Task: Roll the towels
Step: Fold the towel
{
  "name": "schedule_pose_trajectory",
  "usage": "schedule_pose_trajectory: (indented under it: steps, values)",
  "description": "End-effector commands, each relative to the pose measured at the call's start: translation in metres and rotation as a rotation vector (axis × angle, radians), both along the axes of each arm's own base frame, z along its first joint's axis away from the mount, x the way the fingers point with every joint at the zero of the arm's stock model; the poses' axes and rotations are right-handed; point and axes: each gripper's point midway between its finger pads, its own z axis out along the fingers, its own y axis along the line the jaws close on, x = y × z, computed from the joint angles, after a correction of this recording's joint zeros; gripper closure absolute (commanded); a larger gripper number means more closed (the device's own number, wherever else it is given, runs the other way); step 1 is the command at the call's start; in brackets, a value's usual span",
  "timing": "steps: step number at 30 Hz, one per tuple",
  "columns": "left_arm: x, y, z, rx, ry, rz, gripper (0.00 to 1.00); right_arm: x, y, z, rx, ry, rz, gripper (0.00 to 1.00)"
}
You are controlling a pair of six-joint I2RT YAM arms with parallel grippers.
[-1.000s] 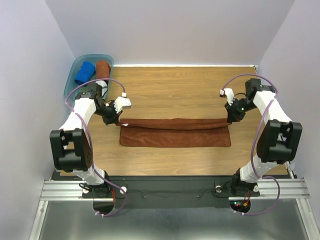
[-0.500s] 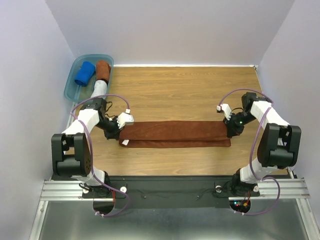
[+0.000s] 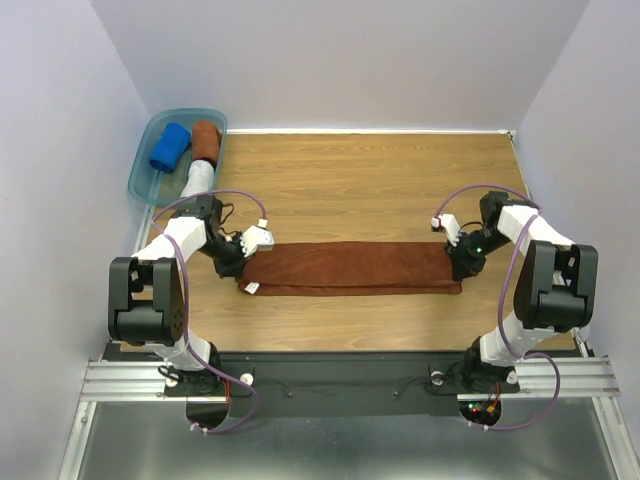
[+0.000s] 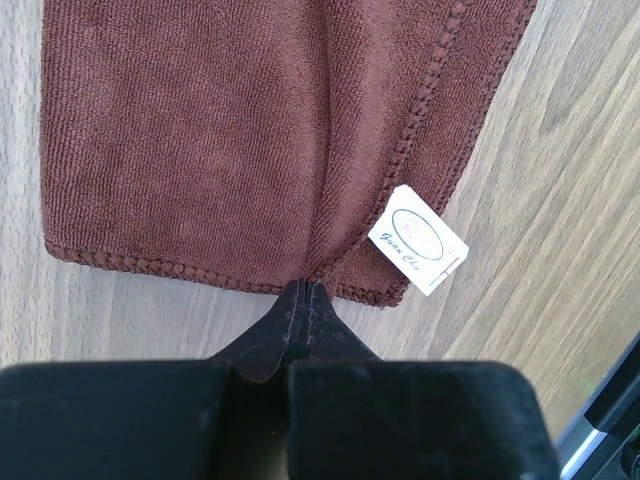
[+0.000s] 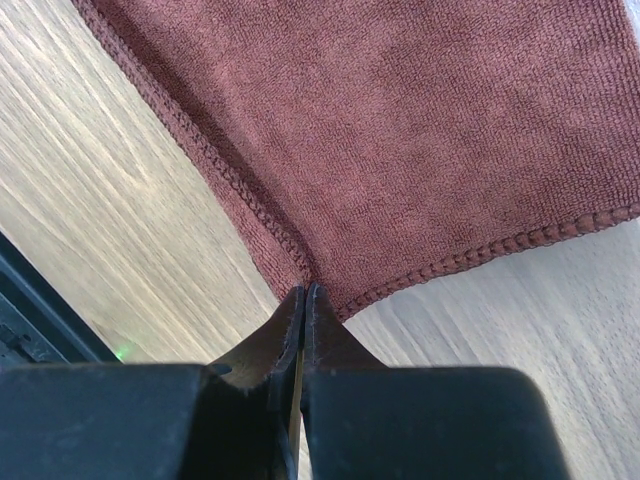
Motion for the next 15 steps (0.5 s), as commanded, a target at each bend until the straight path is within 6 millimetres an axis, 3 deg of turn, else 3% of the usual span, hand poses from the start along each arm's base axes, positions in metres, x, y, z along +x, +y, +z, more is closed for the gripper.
schedule_pose_trajectory:
  steps: [1,6,10,15]
  values:
    - [-0.006,-0.003,-0.001,0.002,0.016,-0.004,1.00,0.006,-0.004,-0.002,-0.015,-0.023,0.002,0.99]
    - [-0.005,-0.005,0.013,-0.009,0.016,-0.011,1.00,0.018,-0.003,0.011,-0.005,-0.050,-0.022,0.99]
    - [0.006,-0.007,0.035,-0.021,-0.037,-0.019,1.00,0.034,-0.005,0.031,-0.009,-0.116,-0.022,0.99]
    - [0.013,-0.010,0.056,-0.037,-0.065,-0.028,1.00,0.041,-0.008,0.044,-0.018,-0.143,-0.010,0.99]
